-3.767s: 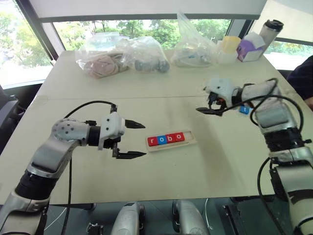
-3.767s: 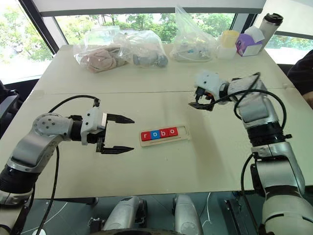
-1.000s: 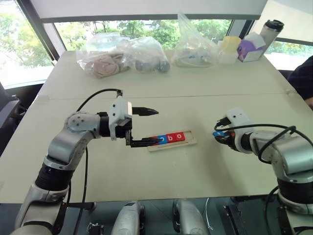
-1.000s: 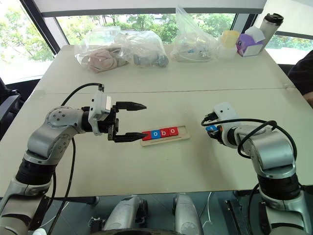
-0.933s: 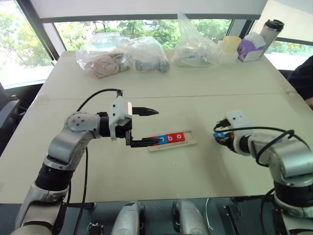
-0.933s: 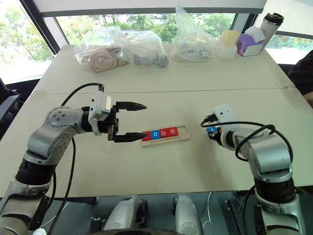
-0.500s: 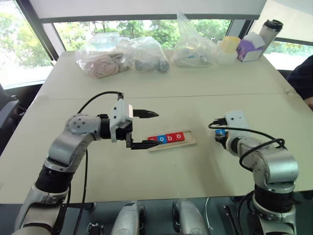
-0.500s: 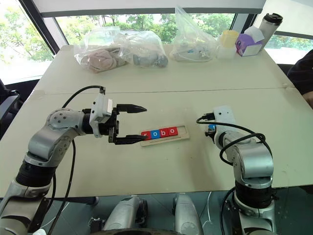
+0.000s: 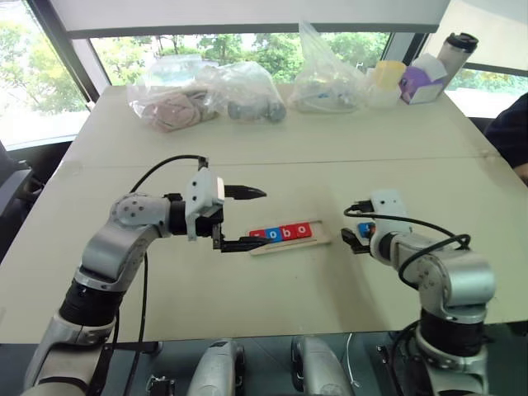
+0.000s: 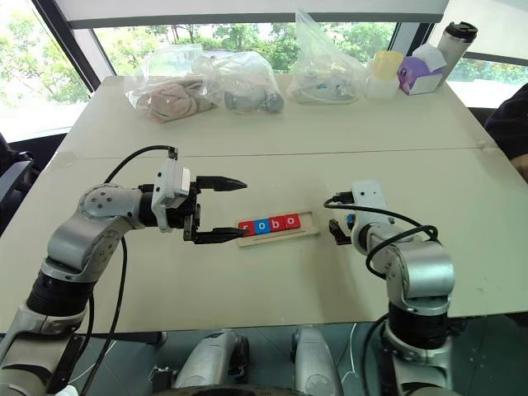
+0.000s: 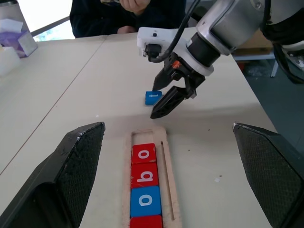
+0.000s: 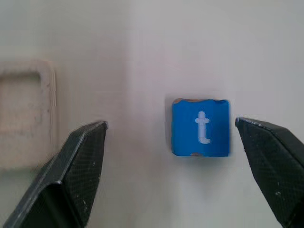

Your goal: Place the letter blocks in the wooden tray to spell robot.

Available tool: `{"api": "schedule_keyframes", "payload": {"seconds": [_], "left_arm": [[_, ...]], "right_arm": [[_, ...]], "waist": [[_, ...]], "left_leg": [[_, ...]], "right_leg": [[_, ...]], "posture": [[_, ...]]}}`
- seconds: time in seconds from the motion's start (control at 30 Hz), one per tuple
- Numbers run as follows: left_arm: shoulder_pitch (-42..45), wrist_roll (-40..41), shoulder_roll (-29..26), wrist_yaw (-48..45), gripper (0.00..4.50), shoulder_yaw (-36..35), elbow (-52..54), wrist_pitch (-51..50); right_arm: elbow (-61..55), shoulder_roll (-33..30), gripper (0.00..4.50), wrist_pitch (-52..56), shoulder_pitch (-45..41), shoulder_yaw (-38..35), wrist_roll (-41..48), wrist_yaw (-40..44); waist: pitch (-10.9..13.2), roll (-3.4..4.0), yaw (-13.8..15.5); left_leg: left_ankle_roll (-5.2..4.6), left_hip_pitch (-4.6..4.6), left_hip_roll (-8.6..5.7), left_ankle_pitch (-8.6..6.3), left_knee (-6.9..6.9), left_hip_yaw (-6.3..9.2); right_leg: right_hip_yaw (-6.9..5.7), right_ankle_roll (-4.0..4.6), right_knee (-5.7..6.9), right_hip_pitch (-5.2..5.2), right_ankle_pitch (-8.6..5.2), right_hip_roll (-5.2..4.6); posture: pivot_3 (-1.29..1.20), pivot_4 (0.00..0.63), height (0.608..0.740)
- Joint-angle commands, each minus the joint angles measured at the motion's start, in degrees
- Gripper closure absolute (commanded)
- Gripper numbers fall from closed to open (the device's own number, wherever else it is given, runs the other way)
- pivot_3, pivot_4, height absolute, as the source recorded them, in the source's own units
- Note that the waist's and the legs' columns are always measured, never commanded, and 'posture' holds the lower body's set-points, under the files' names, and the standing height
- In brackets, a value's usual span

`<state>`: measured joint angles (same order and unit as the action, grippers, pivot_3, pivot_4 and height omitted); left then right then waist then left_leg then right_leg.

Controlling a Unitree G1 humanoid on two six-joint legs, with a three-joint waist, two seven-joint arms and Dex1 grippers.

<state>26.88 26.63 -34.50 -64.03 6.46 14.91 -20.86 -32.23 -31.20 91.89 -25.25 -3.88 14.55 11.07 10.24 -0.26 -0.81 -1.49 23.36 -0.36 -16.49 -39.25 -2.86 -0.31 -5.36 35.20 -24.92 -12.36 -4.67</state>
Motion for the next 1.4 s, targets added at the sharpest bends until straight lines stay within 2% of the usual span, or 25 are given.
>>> {"api": "schedule_keyframes", "payload": {"seconds": [0.03, 0.13, 0.17, 0.2, 0.27, 0.33, 0.4, 0.6, 0.8, 1.03, 1.07, 1.1, 1.23, 1.27, 1.4], "left_arm": [[0.5, 0.1, -0.2, -0.1, 0.0, -0.4, 1.7, 1.0], [1.1, -0.2, 0.3, -0.3, 0.0, 0.0, 0.9, 1.5], [1.3, -0.3, 0.4, -0.4, 0.0, 0.2, 0.7, 1.7], [1.6, -0.5, 0.6, -0.4, 0.0, 0.3, 0.4, 1.9], [1.8, -0.6, 0.9, -0.5, 0.0, 0.4, 0.1, 2.1], [2.0, -0.7, 1.0, -0.3, 0.0, 0.3, 0.0, 2.3], [2.0, -0.9, 0.9, -0.1, 0.0, 0.3, 0.1, 2.5], [0.5, -0.3, -0.6, 0.1, 0.0, -0.5, 2.1, 1.3], [-0.5, 0.1, -2.2, 0.0, 0.0, -0.7, 3.2, 0.9], [-0.5, 0.2, -2.6, 0.4, 0.0, -0.8, 3.5, 0.9], [-0.4, 0.3, -2.6, 0.4, 0.0, -0.8, 3.4, 0.9], [-0.3, 0.3, -2.6, 0.5, 0.0, -0.8, 3.4, 0.9], [0.0, 0.2, -2.5, 0.6, 0.0, -0.6, 3.0, 1.2], [0.1, 0.2, -2.5, 0.6, 0.0, -0.6, 3.0, 1.2], [0.0, 0.3, -2.6, 0.7, 0.0, -0.8, 3.1, 1.1]], "right_arm": [[-3.8, -18.7, 0.06, -11.3, -4.6, 7.9, 4.5, 16.2], [1.6, -33.3, 0.06, -29.1, -3.7, 12.7, 3.9, 33.2], [4.9, -36.4, 0.06, -36.2, -3.0, 14.2, 2.6, 38.5], [8.7, -38.4, 0.06, -43.2, -2.4, 15.4, 1.9, 44.0], [13.6, -39.5, 0.06, -51.1, -2.2, 16.8, 1.0, 50.0], [21.2, -38.9, 0.06, -62.4, -4.0, 19.8, -2.5, 56.6], [27.9, -36.5, 0.06, -68.4, -7.3, 22.0, -5.0, 60.5], [45.9, -29.0, 0.06, -80.5, -16.2, 26.3, -14.6, 63.6], [54.0, -25.3, 0.06, -82.9, -19.4, 27.1, -18.0, 68.2], [60.8, -22.9, 0.06, -85.4, -21.6, 27.4, -22.4, 69.5], [61.1, -22.7, 0.6, -85.2, -21.7, 27.6, -23.0, 69.7], [61.3, -22.5, 0.94, -85.2, -21.8, 27.6, -23.4, 69.8], [61.9, -21.4, 3.01, -84.2, -22.0, 27.2, -23.9, 70.6], [61.8, -21.1, 3.4, -83.8, -22.1, 27.1, -24.1, 70.7], [58.5, -20.4, 3.39, -81.7, -21.8, 26.5, -24.2, 70.8]], "waist": [[0.0, -0.01, 0.0], [0.0, -0.12, 0.1], [0.0, -0.12, 0.1], [0.0, -0.15, 0.0], [0.0, -0.16, 0.0], [0.0, -0.15, -0.2], [0.0, -0.15, -0.3], [0.0, -0.14, 0.0], [0.0, -0.14, 0.2], [0.0, -0.13, 0.1], [0.0, -0.13, 0.1], [0.0, -0.13, 0.1], [0.0, -0.13, 0.0], [0.0, -0.13, 0.0], [0.0, -0.13, 0.0]], "left_leg": [[0.0, -0.01, -0.01, 0.0, 0.0, 0.01], [-0.01, -0.03, 0.06, -0.02, 0.08, 0.17], [-0.02, -0.03, 0.08, -0.02, 0.1, 0.19], [-0.03, -0.04, 0.08, -0.03, 0.1, 0.16], [-0.03, -0.05, 0.07, -0.03, 0.08, 0.1], [-0.03, -0.07, 0.07, -0.03, 0.03, -0.04], [-0.03, -0.1, 0.07, -0.03, 0.0, -0.09], [-0.02, -0.15, 0.11, -0.02, 0.0, -0.07], [-0.01, -0.05, 0.02, -0.02, 0.0, -0.06], [-0.01, -0.08, 0.02, -0.02, 0.0, -0.05], [-0.01, -0.09, 0.02, -0.02, 0.0, -0.04], [-0.01, -0.09, 0.03, -0.02, 0.0, -0.04], [0.0, -0.17, 0.03, -0.01, -0.01, -0.06], [0.0, -0.23, 0.03, -0.01, -0.01, -0.07], [0.02, -0.4, 0.04, 0.0, -0.01, -0.06]], "right_leg": [[0.01, 0.03, -0.01, 0.0, -0.02, -0.01], [-0.08, -0.06, -0.08, 0.08, -0.09, 0.13], [-0.09, -0.1, -0.09, 0.08, -0.11, 0.16], [-0.09, -0.14, -0.08, 0.09, -0.12, 0.16], [-0.05, -0.16, -0.1, 0.12, -0.12, 0.15], [0.03, -0.16, -0.1, 0.11, -0.1, 0.12], [0.06, -0.16, -0.07, 0.11, -0.09, 0.1], [0.05, -0.1, 0.05, 0.08, -0.06, 0.13], [0.04, -0.23, 0.0, 0.05, 0.03, 0.0], [0.04, -0.22, 0.04, 0.06, 0.03, -0.01], [0.04, -0.22, 0.05, 0.05, 0.03, -0.01], [0.04, -0.22, 0.05, 0.06, 0.03, -0.01], [0.04, -0.19, 0.04, 0.15, 0.05, -0.01], [0.04, -0.18, 0.04, 0.2, 0.05, -0.02], [0.04, -0.01, 0.05, 0.33, -0.03, -0.02]], "posture": [[0.0, 0.15, 0.74], [0.0, 0.15, 0.74], [0.0, 0.15, 0.74], [0.0, 0.15, 0.74], [0.0, 0.15, 0.74], [0.0, 0.15, 0.74], [0.0, 0.15, 0.74], [0.0, 0.15, 0.74], [0.0, 0.15, 0.74], [0.0, 0.15, 0.74], [0.0, 0.15, 0.74], [0.0, 0.15, 0.74], [0.0, 0.15, 0.74], [0.0, 0.15, 0.74], [0.0, 0.15, 0.74]]}}
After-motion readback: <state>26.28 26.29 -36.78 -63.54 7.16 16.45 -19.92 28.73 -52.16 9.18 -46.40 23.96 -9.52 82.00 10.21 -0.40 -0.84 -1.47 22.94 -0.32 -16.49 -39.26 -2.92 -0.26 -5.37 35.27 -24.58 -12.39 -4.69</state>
